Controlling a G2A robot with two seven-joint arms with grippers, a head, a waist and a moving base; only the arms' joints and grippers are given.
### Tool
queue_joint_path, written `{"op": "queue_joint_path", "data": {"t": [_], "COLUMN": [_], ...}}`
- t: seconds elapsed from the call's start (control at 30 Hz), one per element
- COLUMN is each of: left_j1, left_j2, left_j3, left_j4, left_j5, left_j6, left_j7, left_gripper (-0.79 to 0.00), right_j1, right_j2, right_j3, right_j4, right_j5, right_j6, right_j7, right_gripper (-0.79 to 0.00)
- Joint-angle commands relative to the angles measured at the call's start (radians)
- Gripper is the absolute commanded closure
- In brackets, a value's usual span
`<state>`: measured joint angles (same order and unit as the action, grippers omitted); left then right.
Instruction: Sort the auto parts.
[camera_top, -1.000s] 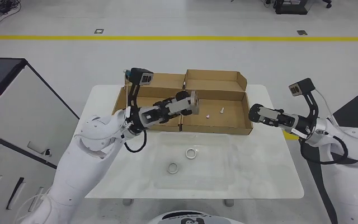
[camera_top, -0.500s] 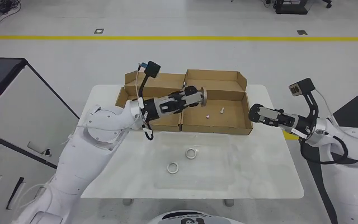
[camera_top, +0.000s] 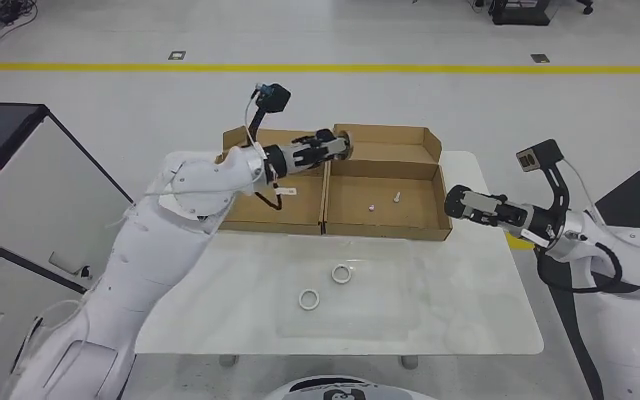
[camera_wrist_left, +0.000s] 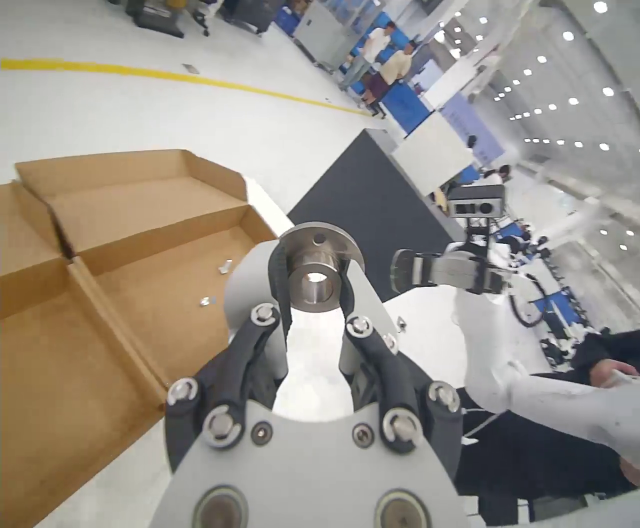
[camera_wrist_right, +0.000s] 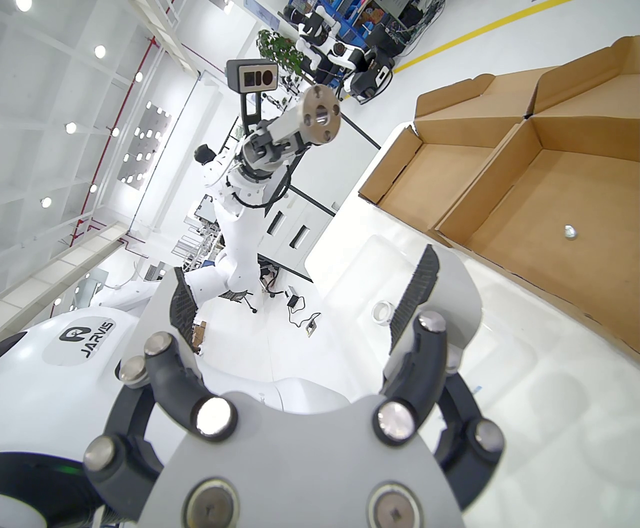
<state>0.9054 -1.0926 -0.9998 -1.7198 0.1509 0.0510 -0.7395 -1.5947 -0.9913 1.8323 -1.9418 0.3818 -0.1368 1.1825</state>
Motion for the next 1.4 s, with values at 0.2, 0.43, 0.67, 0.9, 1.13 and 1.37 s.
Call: {"op": "queue_joint_path", "data": {"t": [0.2, 0.43, 0.67, 0.9, 1.13, 1.37], "left_j1": [-0.046, -0.083, -0.135, -0.164, -0.208, -0.248], "left_j2": [-0.004, -0.019, -0.044, -0.065, -0.097, -0.134], "left_j3": [0.079, 0.152, 0.232, 0.284, 0.348, 0.403], "left_j4": [0.087, 0.137, 0.212, 0.287, 0.375, 0.452], "left_j5": [0.208, 0.309, 0.437, 0.515, 0.583, 0.641], "left_j6": [0.071, 0.137, 0.204, 0.219, 0.211, 0.204], "left_j7": [-0.124, -0.184, -0.192, -0.214, -0.238, -0.259], "left_gripper": [0.000, 0.000, 0.000, 0.000, 0.000, 0.000], "right_j1": [0.000, 0.000, 0.000, 0.000, 0.000, 0.000], "right_j2": [0.000, 0.000, 0.000, 0.000, 0.000, 0.000], "right_j3": [0.000, 0.000, 0.000, 0.000, 0.000, 0.000], "right_j4": [0.000, 0.000, 0.000, 0.000, 0.000, 0.000], "right_j5": [0.000, 0.000, 0.000, 0.000, 0.000, 0.000], "right_j6": [0.000, 0.000, 0.000, 0.000, 0.000, 0.000], "right_j7": [0.000, 0.000, 0.000, 0.000, 0.000, 0.000], "right_gripper": [-0.785, -0.785, -0.785, -0.785, -0.785, -0.785]}}
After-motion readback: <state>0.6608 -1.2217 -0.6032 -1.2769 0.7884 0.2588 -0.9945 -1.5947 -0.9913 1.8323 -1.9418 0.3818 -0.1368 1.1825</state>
